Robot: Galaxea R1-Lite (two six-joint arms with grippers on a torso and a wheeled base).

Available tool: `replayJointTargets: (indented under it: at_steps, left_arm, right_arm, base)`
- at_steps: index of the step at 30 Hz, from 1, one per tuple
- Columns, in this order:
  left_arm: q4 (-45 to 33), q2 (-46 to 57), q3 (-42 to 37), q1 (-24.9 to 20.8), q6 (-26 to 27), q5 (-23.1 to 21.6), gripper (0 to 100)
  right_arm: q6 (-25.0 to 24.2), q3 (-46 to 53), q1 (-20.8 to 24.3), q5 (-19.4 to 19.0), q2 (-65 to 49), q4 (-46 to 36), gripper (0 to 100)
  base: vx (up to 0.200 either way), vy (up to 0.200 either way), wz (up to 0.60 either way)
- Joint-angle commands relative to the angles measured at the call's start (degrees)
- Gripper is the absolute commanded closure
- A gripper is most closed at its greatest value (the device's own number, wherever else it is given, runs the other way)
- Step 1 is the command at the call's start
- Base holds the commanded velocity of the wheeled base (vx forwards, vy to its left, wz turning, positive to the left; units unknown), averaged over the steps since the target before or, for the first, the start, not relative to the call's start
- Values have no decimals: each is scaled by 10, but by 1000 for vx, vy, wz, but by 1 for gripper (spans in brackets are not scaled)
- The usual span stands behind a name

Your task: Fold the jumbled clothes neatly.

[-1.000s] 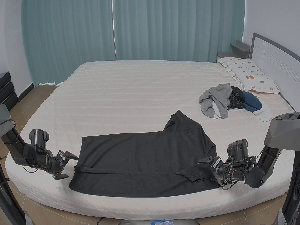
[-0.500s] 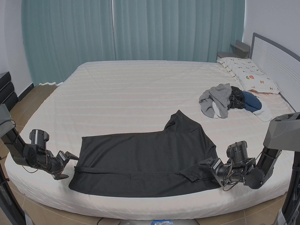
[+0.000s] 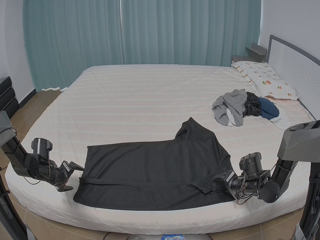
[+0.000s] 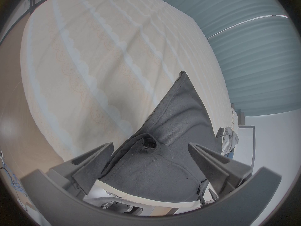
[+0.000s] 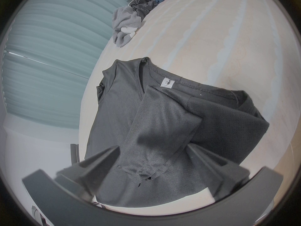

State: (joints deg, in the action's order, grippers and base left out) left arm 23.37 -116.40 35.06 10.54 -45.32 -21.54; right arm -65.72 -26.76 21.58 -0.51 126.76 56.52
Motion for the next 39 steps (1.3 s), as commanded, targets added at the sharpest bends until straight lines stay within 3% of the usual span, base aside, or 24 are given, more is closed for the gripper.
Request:
replayJointTargets:
  at_steps: [1, 33, 34, 39]
  left_arm:
    - [1, -1, 0, 0, 0, 0, 0]
    - [1, -1, -2, 0, 1, 0, 0]
    - [1, -1, -2, 0, 1, 0, 0]
    - [1, -1, -2, 0, 1, 0, 0]
  right_arm:
    - [0, 4, 0, 2, -8, 0, 100]
    - [-1, 96, 29, -14, -114, -10, 100]
    - [-1, 96, 29, -14, -113, -11, 0]
    - [2, 116, 40, -14, -114, -11, 0]
  base:
    - [0, 0, 0]
    - [0, 0, 0]
    - [0, 0, 0]
    - [0, 0, 0]
